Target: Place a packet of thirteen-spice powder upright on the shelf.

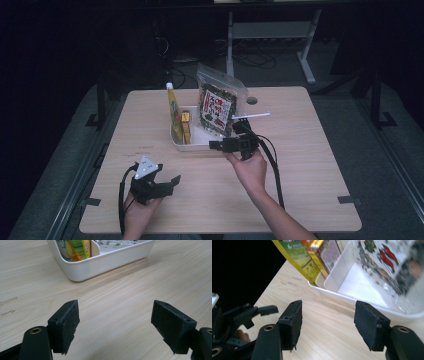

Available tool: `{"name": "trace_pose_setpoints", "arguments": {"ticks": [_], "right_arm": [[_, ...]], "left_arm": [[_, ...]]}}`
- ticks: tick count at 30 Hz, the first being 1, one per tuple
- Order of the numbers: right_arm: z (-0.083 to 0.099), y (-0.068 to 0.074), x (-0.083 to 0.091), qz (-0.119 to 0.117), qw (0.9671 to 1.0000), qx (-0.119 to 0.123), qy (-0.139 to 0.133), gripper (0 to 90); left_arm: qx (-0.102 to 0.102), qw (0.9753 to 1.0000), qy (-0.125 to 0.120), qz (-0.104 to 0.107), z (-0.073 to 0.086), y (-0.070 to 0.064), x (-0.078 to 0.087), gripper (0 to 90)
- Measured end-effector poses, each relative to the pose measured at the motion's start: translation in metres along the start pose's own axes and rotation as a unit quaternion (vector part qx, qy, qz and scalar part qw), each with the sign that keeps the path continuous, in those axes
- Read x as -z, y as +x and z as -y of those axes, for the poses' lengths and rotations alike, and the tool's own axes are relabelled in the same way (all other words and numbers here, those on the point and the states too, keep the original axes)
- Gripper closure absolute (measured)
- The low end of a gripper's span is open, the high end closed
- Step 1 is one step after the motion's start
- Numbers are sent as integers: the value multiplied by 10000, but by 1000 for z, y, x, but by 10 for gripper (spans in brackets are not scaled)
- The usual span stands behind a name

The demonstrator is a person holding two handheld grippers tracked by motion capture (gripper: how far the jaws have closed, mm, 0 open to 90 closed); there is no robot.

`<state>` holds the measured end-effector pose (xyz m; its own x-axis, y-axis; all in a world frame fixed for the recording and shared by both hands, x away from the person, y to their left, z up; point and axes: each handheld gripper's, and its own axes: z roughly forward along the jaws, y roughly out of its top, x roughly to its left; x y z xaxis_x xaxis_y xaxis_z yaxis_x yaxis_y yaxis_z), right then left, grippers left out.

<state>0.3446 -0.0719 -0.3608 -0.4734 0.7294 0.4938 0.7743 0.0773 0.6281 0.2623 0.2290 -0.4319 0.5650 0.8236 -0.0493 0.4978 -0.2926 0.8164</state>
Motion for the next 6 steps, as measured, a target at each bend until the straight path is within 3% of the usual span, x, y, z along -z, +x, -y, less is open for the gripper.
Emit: {"name": "trace_pose_setpoints", "arguments": {"ticks": [6], "right_arm": [[20,-18,12,-16,9999,-113,17,375]], "left_arm": [[0,10000,-7,11,0,-1,0,215]]}}
